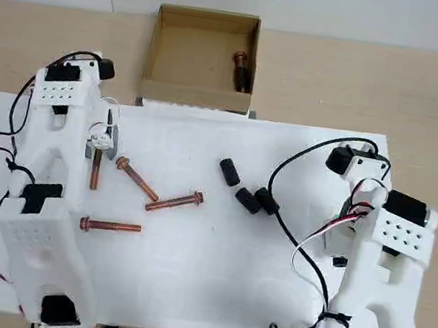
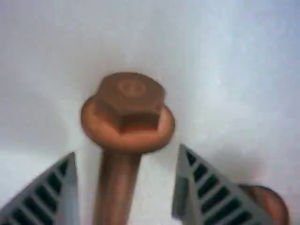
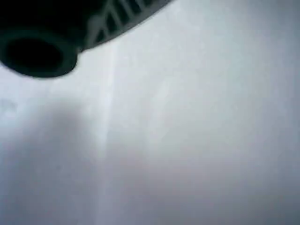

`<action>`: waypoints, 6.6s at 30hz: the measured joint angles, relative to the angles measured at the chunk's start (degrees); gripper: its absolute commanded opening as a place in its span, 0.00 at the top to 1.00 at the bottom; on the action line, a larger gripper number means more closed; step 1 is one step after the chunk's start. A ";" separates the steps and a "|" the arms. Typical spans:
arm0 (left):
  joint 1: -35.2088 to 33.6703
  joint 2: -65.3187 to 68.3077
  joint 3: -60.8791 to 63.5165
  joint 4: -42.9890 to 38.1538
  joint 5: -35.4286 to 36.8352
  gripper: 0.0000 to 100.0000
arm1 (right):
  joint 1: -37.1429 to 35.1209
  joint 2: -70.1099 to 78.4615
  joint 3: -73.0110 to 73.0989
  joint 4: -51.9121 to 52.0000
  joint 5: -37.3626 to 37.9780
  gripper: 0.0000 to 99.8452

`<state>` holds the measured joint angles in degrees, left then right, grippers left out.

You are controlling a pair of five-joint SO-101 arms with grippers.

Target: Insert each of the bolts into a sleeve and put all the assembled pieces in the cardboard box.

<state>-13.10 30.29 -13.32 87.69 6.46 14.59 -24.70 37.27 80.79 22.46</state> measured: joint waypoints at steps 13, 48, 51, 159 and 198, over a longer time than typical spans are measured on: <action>0.26 4.13 -0.88 -4.48 -0.26 0.90 | 0.00 0.00 0.00 0.00 0.00 1.00; 6.33 -22.07 -6.42 11.60 -4.57 0.99 | -2.81 -11.08 -4.84 10.64 0.00 1.00; 8.70 -29.36 -1.49 11.60 -4.48 0.99 | -7.82 -16.79 -5.19 15.30 0.00 1.00; 37.71 -133.63 92.57 -39.03 26.90 0.99 | -62.59 -78.07 49.58 -29.10 -21.45 1.00; 46.59 -133.98 94.07 -27.60 20.75 0.99 | -60.48 -77.89 45.54 -29.19 -21.63 1.00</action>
<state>33.49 -103.69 80.75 60.09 27.21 -45.89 -102.59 82.81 51.60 0.84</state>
